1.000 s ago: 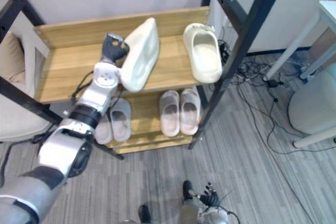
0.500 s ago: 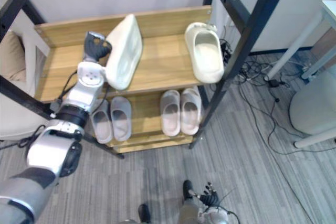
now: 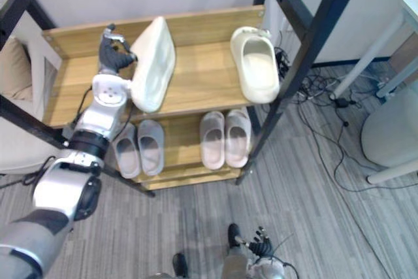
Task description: Organize the slippers on the shoe rack
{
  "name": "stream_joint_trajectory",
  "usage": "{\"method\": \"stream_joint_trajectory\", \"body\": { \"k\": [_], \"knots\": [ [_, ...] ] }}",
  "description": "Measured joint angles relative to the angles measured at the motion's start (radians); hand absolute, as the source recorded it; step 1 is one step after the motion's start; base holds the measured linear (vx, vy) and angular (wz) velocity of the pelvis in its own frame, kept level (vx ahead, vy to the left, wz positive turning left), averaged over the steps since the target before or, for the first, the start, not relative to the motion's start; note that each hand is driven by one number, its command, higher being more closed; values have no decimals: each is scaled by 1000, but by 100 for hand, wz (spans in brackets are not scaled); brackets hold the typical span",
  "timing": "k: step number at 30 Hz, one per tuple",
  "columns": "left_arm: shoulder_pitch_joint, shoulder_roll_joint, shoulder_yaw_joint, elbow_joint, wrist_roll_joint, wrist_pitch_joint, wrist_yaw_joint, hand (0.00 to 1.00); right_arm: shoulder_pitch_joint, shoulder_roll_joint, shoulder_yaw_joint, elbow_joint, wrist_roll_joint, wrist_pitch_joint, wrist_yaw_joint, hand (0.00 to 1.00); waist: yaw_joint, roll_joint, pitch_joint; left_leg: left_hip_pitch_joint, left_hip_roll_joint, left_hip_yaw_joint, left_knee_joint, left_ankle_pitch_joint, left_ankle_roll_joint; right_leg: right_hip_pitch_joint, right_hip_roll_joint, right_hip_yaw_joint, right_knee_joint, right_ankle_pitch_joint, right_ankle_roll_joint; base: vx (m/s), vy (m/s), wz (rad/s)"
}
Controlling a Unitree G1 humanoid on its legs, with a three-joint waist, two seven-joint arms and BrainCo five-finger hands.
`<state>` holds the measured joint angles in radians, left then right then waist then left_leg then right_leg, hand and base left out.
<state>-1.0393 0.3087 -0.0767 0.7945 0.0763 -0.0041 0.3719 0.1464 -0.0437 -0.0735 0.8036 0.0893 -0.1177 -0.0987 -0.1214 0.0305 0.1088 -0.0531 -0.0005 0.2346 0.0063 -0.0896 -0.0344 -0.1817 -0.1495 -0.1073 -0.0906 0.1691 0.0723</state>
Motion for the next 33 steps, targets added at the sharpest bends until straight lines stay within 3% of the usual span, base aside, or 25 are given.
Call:
{"method": "stream_joint_trajectory", "body": {
  "k": [14, 27, 33],
  "knots": [
    [18, -143, -116, -184, -67, -36, 18, 0, -2, -1, 0, 4, 1, 0, 0, 0, -1, 1, -2, -8, -6, -18, 1, 2, 3, 1, -9, -14, 0, -2, 3, 0, -1, 3],
    [50, -177, -147, -185, -101, -36, 16, 0, -21, -6, 0, 41, 3, 1, -1, 0, -1, 2, -9, -13, -5, -30, 11, 3, 4, 8, -11, -25, 0, -2, 3, -3, -5, 2],
    [87, -216, -239, -181, -157, -54, 6, 0, -52, -15, -3, 88, 39, 15, 2, 0, 0, 4, -10, -8, -9, -63, 11, 7, 9, 30, -14, -61, 0, -8, -1, 0, -6, 14]
  ]
}}
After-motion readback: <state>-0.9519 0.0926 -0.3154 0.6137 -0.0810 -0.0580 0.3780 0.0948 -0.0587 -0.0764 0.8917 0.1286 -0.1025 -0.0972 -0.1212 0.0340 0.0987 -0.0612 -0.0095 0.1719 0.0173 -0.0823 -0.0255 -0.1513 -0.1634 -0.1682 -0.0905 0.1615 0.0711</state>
